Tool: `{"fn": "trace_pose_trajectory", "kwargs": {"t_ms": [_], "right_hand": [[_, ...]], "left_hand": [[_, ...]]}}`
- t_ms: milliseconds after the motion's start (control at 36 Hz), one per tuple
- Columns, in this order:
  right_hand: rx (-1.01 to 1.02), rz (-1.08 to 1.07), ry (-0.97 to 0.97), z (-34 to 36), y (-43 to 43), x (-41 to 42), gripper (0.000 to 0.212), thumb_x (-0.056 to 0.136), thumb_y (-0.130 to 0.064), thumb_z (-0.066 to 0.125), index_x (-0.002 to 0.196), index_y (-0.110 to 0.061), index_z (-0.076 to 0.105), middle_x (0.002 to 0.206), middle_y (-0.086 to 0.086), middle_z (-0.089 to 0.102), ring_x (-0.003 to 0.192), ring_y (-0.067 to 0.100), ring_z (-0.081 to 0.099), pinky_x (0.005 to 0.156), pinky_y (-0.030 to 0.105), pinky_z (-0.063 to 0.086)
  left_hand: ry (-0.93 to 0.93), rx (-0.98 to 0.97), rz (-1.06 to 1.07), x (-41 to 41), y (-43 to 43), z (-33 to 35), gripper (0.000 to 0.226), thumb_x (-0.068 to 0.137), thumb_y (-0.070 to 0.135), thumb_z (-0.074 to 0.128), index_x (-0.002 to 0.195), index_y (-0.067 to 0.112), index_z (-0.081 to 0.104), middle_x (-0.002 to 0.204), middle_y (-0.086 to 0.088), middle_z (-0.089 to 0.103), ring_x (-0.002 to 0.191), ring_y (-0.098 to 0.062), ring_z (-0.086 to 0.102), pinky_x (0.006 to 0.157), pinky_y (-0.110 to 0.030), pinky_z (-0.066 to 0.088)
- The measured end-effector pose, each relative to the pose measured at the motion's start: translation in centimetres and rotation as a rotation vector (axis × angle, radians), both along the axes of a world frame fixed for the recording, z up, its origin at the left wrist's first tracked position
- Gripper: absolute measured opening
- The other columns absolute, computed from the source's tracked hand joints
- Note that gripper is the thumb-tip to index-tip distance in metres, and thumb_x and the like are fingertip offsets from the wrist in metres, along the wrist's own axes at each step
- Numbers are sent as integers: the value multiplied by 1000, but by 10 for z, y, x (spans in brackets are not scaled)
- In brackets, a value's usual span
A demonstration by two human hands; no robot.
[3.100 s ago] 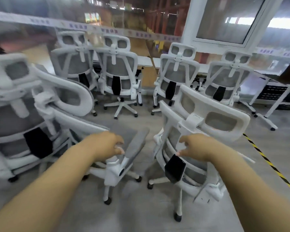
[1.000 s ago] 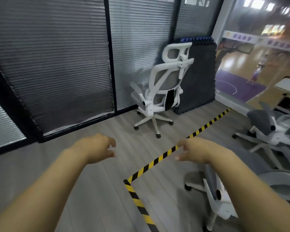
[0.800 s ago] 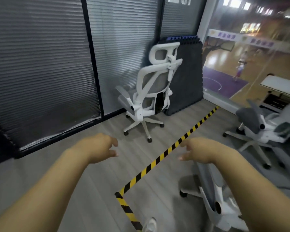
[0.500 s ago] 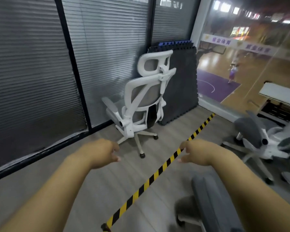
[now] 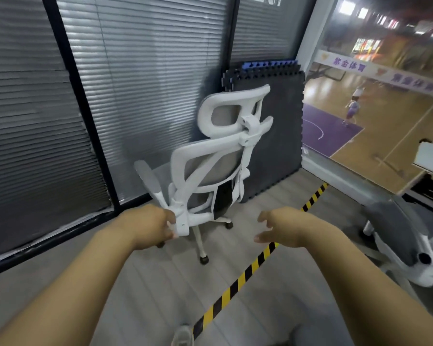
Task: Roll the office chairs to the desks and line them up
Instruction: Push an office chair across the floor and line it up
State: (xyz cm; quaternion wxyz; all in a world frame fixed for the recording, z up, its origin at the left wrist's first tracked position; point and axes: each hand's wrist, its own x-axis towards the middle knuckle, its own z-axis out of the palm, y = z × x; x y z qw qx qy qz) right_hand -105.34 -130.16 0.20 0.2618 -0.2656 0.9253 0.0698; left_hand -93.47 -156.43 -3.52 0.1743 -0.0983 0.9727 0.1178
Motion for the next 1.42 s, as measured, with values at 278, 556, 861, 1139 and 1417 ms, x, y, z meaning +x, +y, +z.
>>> {"fn": "trace_pose_trajectory", "kwargs": {"t_ms": [278,556,861,1139,1417], "right_hand": [[-37,-35,58,7,-40,-138,61,87,-55,55,138,-26,40,134,-2,51,119,21,51,94,34,43],[-115,-51,245,6,-46,-265,51,87,-54,55,125,-22,48,118,1,58,104,22,55,85,39,50],[-330,54,358,-9,-44,-402,62,88,-47,58,141,-23,36,138,3,44,121,24,47,89,41,48],[-507,288,279,-37,-61,-456,44,92,-38,56,133,-22,52,134,2,46,128,21,34,96,37,40],[-501,317,332,-40,-58,-437,44,91,-41,54,130,-20,54,125,4,49,119,26,38,90,39,43]], "left_hand": [[180,46,13,-151,-35,-8,37,89,50,51,122,33,54,125,5,56,110,-17,53,86,-35,48],[528,-4,9,-264,-26,-5,49,88,43,56,133,25,49,129,2,52,120,-22,45,91,-36,43],[495,-24,218,-326,-5,-25,45,83,55,56,112,22,65,103,0,61,96,-26,59,71,-35,49],[551,19,466,-318,10,-30,65,73,69,35,107,25,68,103,3,66,96,-22,61,76,-34,47],[546,-8,579,-299,20,-32,53,79,58,56,111,17,66,108,-1,63,103,-25,56,87,-36,44]]}}
